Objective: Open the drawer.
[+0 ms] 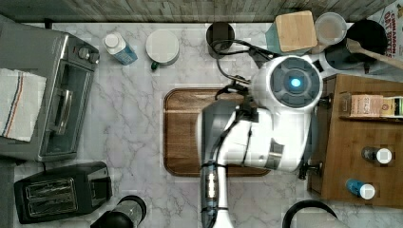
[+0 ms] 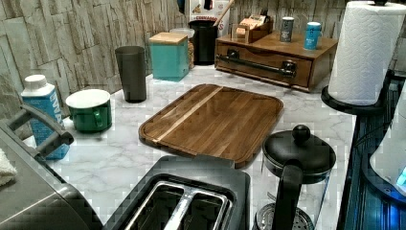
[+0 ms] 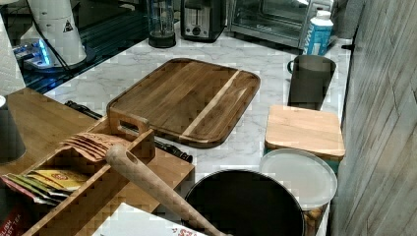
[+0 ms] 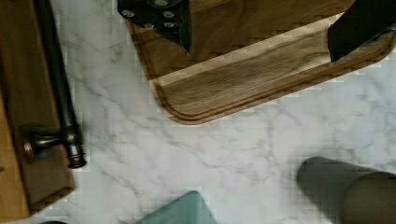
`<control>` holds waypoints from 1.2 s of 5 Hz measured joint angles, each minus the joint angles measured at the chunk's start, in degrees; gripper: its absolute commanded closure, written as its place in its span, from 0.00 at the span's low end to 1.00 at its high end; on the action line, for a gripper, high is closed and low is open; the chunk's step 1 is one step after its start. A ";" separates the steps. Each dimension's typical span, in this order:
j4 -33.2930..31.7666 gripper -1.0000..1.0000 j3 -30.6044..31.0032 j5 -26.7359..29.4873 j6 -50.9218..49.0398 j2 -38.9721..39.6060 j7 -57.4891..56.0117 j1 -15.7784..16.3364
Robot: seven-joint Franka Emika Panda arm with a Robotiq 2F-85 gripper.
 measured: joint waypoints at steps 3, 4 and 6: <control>-7.95 0.00 -6.05 -8.49 14.17 0.40 -0.84 -6.54; -9.06 0.00 -6.73 -8.49 14.17 1.29 -6.18 -7.32; -12.09 0.00 -6.75 -13.25 17.33 3.03 -10.77 -7.39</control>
